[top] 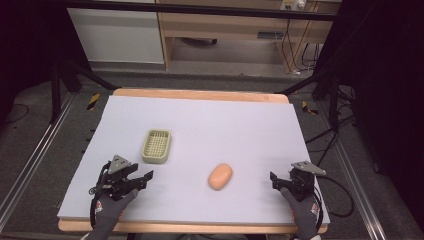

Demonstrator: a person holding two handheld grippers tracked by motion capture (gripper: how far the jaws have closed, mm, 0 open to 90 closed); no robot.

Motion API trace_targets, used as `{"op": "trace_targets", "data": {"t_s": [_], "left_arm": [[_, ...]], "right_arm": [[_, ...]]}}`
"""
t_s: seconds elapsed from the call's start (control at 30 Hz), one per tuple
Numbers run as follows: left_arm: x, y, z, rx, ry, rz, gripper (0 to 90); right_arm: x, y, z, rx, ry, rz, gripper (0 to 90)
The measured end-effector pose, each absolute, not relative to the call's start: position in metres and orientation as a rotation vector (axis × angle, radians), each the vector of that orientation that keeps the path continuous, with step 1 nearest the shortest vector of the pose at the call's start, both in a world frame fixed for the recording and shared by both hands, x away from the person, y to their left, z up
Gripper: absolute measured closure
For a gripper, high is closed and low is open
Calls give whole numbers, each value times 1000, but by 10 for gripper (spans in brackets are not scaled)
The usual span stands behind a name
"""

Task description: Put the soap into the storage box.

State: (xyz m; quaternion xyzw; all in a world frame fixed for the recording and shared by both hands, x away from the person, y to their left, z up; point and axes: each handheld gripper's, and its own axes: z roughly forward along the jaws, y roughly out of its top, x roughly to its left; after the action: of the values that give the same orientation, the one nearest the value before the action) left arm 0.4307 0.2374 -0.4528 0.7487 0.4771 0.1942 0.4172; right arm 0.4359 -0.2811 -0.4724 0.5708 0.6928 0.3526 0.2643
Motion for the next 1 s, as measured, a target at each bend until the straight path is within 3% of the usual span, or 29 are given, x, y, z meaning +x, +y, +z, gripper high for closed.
{"op": "trace_targets", "data": {"t_s": [1.0], "left_arm": [[429,205,-447,1911,1118,459,322]], "right_arm": [[435,-280,-471,1529,1868,963,81]]}}
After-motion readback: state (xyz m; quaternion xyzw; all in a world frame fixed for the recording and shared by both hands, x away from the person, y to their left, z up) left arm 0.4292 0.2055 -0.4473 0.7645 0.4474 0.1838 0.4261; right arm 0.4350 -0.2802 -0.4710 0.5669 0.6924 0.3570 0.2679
